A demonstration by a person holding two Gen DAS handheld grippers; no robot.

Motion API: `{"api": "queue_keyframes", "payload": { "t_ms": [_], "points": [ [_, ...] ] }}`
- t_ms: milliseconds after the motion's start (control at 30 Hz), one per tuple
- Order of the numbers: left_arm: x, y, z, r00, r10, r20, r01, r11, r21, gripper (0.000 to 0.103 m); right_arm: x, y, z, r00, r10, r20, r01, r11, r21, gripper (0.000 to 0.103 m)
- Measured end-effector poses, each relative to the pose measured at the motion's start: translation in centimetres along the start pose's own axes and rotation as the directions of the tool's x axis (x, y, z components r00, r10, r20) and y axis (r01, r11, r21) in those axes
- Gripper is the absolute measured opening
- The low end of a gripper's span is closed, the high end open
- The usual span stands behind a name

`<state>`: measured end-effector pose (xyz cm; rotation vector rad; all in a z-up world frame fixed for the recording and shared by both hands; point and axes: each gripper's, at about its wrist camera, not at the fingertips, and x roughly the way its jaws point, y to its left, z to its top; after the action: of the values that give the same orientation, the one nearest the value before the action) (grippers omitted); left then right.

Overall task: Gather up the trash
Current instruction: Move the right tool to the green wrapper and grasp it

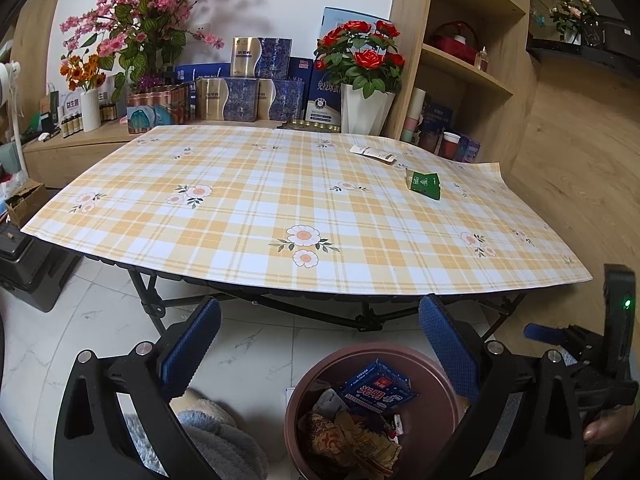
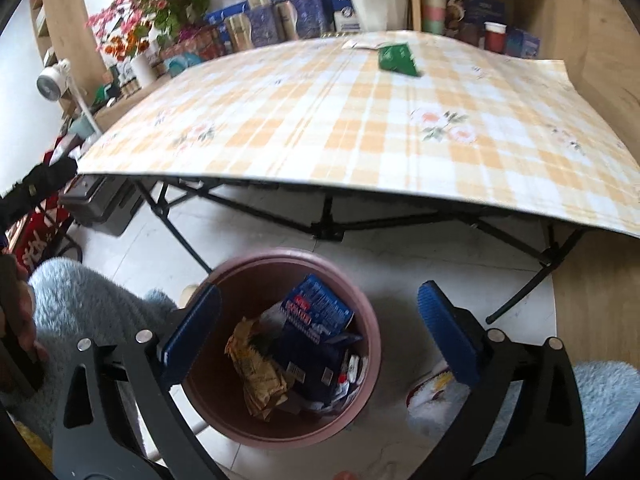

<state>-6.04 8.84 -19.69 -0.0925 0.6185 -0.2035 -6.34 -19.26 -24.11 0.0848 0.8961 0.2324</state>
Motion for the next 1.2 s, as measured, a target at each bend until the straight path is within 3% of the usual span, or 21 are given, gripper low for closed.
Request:
{"api": "queue_keyframes", "payload": {
  "t_ms": [200, 800, 1000, 1200],
  "points": [
    [0.9, 0.2, 0.7, 1.000, -0.001, 0.000, 0.001, 1.000, -0.019, 0.097, -0.9, -0.6, 1.7, 0.996, -0.075, 0.038, 0.075, 0.997, -0.013, 0.097],
    [4.4, 1.1, 5.2, 1.000, 0.023, -0.019, -0.024, 1.000, -0.020, 0.097, 0.4, -5.2, 8.2, 0.997, -0.069, 0.033, 0.070, 0.997, -0.015, 0.097],
    [6.4, 2.3, 6.8, 0.998, 0.043, -0.037, -0.044, 0.998, -0.039, 0.097, 2.5, -7.0, 12.5, 0.996, -0.075, 0.047, 0.078, 0.995, -0.065, 0.097],
    [9.2, 2.8, 8.2, 0.996, 0.069, -0.063, -0.071, 0.997, -0.041, 0.097, 7.6, -8.8, 18.1, 0.995, -0.077, 0.058, 0.083, 0.992, -0.098, 0.097]
  ]
}}
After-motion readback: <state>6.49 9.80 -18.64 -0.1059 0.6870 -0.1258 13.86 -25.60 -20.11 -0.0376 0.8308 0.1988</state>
